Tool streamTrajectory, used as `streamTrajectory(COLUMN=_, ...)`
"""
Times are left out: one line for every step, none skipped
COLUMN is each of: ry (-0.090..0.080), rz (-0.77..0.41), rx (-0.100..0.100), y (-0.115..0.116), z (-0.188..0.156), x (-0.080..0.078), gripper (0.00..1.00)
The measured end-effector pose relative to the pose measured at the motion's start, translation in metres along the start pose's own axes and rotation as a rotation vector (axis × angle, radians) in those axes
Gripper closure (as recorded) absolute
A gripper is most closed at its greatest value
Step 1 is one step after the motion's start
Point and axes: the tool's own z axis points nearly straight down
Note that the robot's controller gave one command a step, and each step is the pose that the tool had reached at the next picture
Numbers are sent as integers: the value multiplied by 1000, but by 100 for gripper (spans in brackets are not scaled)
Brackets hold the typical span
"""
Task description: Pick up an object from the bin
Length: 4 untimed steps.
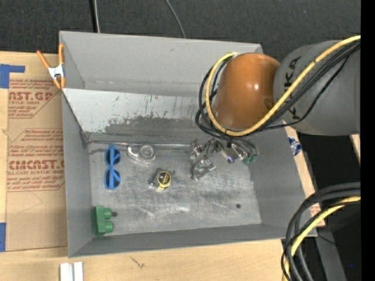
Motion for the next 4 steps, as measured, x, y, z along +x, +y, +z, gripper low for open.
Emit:
streamTrajectory(ry=-4, rz=-1, rx=2, y=0, z=-2, x=-1, gripper=0)
streamTrajectory(ry=-24, rz=-61, rx=11, y=40, z=69, x=-16, gripper=0)
streamTrajectory(ry=-7, rz=-291, rx=3, y=55, z=66, x=-59, gripper=0)
streamTrajectory(ry=-5, rz=-93, rx=2, y=29, z=75, x=-49, gripper=0)
